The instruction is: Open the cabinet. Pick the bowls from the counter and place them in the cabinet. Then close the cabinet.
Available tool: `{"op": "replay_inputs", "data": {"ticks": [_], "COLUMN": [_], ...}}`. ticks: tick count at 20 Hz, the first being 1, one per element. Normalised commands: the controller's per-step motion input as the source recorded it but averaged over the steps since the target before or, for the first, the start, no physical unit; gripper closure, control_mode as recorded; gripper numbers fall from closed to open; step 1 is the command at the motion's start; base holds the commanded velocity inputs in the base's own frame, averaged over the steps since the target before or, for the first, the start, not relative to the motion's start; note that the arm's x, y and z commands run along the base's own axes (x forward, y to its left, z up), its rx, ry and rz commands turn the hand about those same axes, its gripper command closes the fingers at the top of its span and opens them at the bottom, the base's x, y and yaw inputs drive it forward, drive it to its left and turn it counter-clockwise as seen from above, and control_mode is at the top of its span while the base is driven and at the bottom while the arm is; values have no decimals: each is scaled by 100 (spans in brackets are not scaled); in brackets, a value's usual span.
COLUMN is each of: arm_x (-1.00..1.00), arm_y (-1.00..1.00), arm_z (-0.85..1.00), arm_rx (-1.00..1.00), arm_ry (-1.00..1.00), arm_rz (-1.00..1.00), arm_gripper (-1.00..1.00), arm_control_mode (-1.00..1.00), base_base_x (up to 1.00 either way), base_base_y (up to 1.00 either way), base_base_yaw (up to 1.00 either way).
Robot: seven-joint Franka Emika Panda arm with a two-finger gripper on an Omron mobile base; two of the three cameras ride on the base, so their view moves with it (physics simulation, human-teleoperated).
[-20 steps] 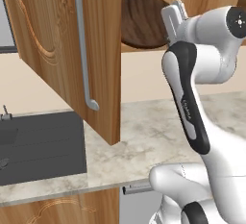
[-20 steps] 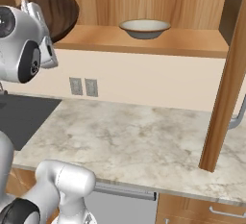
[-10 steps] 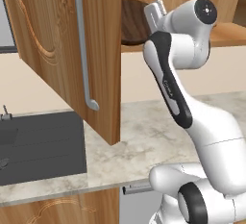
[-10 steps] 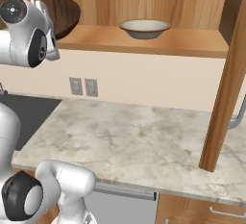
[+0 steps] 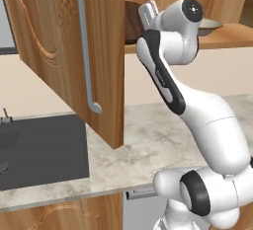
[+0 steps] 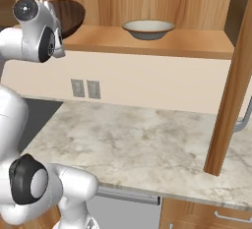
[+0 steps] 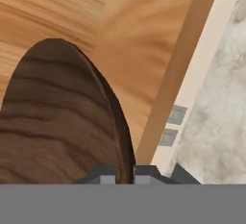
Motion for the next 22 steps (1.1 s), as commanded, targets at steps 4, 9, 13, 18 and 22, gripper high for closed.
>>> {"op": "replay_inputs", "data": {"ticks": [4,9,13,18,22], "arm_x": [63,79,70,63,34], "arm_y": [13,11,13,18,17], "arm_z": [-17,-18,-17,-10,1], "arm_rx": [3,4,2,0,0], "arm_ry": [-2,-3,4,14,4], "arm_rz": [0,0,0,0,0], "arm_gripper": [100,100,100,-100,-100], "arm_control_mode": [-100,-100,-100,-100,-100], "base_base_x": [0,0,0,0,0], "base_base_y": [0,0,0,0,0], "base_base_yaw": [0,0,0,0,0]}}
